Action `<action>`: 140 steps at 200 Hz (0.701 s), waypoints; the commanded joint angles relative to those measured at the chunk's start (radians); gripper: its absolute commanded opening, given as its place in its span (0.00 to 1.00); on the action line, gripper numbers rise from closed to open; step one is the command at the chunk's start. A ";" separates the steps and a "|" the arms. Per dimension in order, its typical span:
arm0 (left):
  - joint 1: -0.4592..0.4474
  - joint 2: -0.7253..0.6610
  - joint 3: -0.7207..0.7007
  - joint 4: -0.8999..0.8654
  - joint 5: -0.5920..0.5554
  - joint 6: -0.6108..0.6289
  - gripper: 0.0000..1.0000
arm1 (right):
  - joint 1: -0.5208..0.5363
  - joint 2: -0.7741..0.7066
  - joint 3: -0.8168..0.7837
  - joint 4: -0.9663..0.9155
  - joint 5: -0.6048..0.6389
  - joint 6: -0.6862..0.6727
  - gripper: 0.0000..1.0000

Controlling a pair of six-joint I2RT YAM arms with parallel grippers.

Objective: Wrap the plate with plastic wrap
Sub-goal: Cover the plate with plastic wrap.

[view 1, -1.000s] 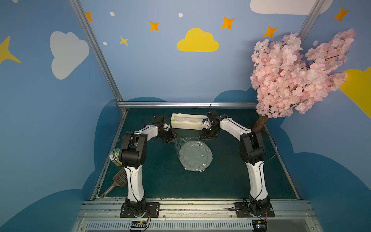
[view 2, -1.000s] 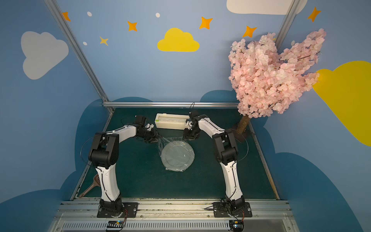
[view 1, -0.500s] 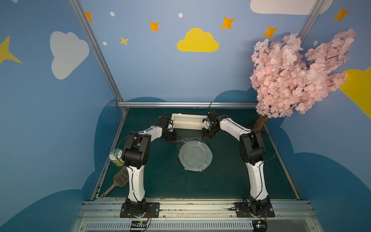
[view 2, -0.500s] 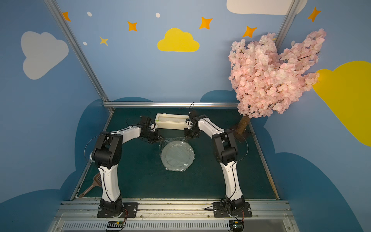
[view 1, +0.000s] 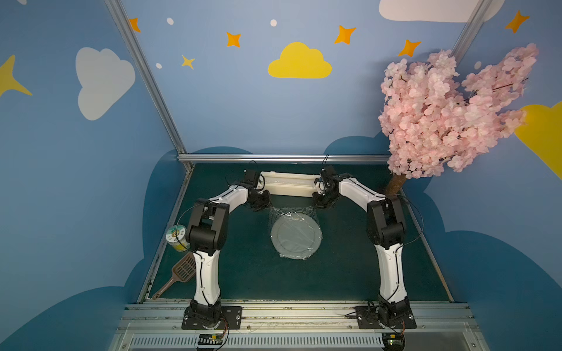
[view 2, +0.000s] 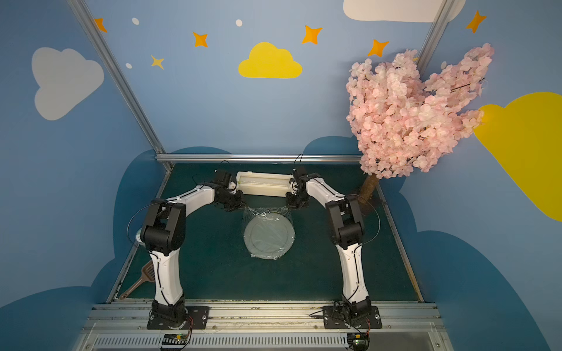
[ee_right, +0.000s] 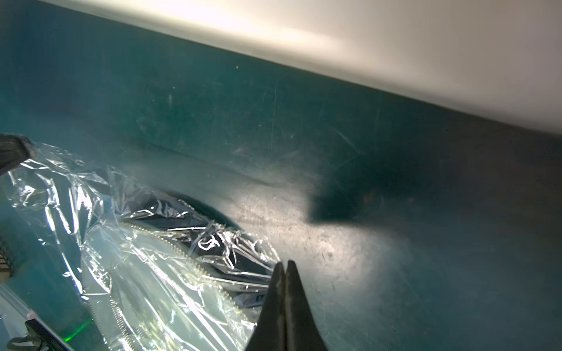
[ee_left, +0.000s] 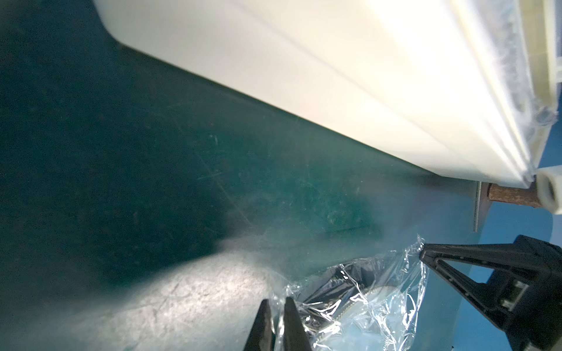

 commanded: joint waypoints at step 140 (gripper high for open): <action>0.003 -0.208 -0.053 -0.274 -0.156 0.034 0.51 | -0.073 -0.330 -0.291 -0.094 0.007 0.080 0.65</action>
